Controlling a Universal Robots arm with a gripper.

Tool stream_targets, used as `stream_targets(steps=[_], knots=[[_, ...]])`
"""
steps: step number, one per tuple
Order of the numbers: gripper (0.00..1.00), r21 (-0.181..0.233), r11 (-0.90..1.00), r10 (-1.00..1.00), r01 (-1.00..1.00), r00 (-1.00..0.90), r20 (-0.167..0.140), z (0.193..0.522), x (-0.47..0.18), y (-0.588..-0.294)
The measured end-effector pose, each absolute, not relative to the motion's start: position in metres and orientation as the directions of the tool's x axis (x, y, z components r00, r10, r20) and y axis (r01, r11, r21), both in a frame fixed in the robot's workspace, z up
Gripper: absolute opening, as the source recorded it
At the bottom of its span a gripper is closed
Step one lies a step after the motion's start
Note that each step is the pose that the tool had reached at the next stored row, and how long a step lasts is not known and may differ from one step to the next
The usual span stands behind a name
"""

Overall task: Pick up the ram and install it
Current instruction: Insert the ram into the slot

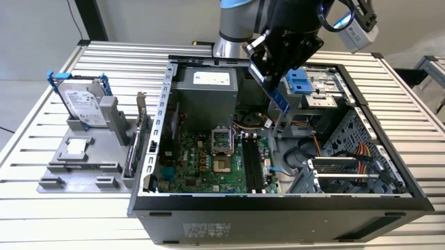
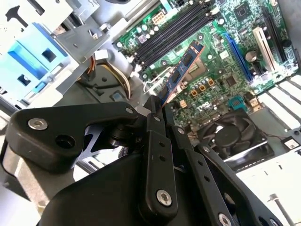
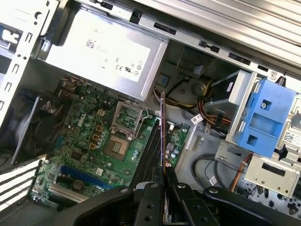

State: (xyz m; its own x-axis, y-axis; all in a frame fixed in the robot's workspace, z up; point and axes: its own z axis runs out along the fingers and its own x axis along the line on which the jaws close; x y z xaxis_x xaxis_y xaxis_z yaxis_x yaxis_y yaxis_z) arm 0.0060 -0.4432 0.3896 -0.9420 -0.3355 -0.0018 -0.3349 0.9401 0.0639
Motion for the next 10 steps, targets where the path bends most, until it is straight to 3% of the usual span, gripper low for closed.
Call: stream_targets(steps=[10], knots=[[0.0,0.064,0.96,-0.272,-0.272,-0.962,-0.002,0.3895,0.0076,-0.4432]])
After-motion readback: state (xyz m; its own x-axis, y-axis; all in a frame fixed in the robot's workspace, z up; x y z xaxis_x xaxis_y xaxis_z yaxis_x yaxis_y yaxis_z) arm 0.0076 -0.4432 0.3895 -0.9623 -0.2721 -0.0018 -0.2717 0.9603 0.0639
